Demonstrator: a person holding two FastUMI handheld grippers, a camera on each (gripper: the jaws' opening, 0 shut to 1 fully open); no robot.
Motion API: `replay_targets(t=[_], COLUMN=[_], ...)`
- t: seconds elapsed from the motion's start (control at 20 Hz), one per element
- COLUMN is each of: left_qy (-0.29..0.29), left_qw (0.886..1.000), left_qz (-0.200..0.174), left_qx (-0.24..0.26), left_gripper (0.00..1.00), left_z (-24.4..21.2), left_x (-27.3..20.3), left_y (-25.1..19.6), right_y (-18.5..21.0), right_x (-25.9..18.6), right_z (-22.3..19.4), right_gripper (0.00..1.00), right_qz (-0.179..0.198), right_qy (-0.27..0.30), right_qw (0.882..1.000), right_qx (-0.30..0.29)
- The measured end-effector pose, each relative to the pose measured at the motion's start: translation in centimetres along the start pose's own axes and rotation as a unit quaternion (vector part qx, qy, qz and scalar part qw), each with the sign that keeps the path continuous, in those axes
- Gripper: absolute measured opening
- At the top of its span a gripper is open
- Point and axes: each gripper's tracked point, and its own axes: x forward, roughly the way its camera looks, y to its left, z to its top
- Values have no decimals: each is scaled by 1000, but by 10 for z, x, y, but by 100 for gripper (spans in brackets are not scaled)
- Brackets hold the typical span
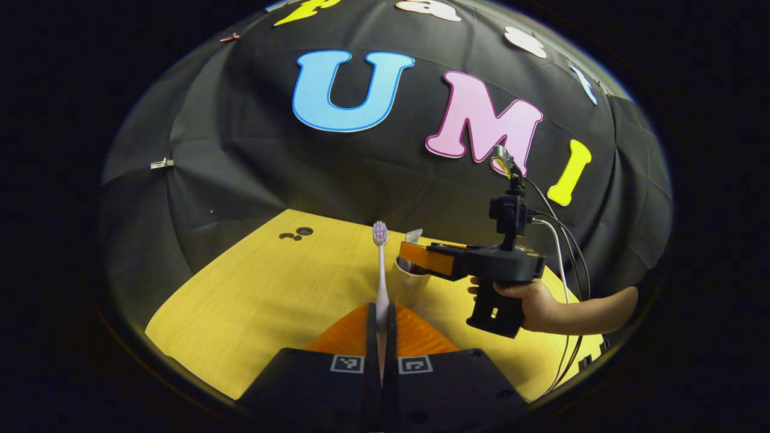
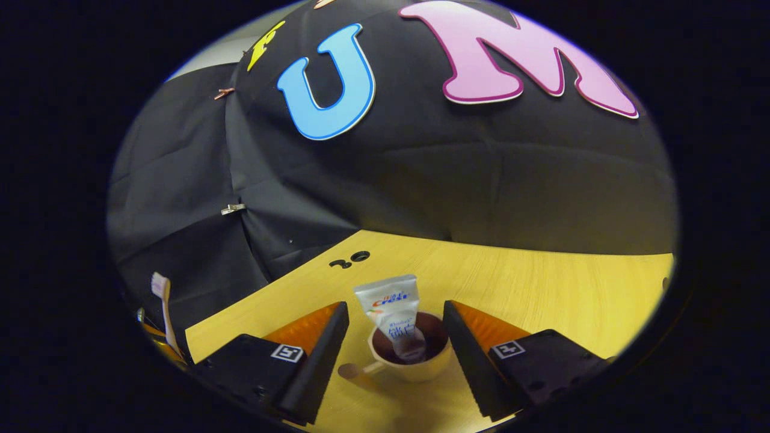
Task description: Put the toothbrush and toothpaste on the desktop into the cup, then pick up the cup and place it on the coaster on the desktop.
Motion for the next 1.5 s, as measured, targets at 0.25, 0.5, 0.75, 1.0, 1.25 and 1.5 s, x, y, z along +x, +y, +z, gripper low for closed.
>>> replay_targets(t=[0.25,0.5,0.75,1.0,1.25,1.5], left_qy=[-49,-98,-151,-171,-175,-171], left_qw=[998,992,980,970,959,947], left_qz=[-33,-83,-127,-163,-190,-189], left_qx=[-5,2,33,60,113,194], left_gripper=[6,6,6,6,6,6], left_z=[36,81,121,125,95,60], left_x=[23,55,103,158,203,222], left_y=[-27,-57,-78,-96,-106,-107], right_y=[-35,-93,-154,-209,-247,-258], right_x=[-46,-82,-122,-168,-207,-224], right_z=[29,50,54,44,11,-21], right_gripper=[98,98,98,98,98,98], right_qz=[-41,-99,-161,-222,-268,-293], right_qy=[-31,-64,-74,-73,-51,-31], right_qw=[999,993,984,972,962,954], right_qx=[7,6,26,22,32,52])
